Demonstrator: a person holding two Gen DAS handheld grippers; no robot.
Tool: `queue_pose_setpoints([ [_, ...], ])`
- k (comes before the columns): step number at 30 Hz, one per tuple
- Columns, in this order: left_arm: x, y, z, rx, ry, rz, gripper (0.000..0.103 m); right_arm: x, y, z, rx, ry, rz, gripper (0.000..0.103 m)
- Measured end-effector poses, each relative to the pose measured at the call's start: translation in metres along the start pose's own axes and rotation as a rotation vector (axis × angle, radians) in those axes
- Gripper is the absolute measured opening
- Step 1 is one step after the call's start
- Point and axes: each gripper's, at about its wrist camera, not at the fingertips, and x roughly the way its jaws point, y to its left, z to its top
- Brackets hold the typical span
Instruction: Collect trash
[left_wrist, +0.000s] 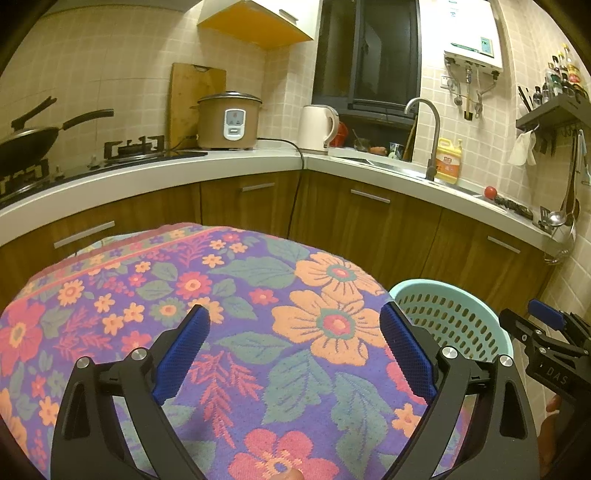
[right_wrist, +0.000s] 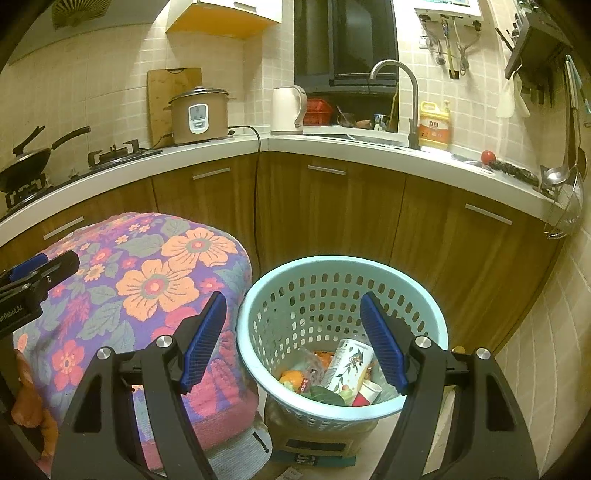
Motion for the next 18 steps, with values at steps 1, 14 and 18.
queue_pose_setpoints([
  [1,0.0,0.0,0.0,-0.002,0.001,0.0,0.091,0.0,0.0,0.0,0.001,0.0,0.0,0.071],
  [14,0.0,0.005,-0.001,-0.018,0.006,0.003,0.091,0.004,-0.011,0.0,0.047,0.015,0.034,0.071],
  [18,0.001,0.006,0.0,-0.02,0.007,0.002,0.091,0.003,-0.011,0.001,0.039,0.008,0.025,0.071],
])
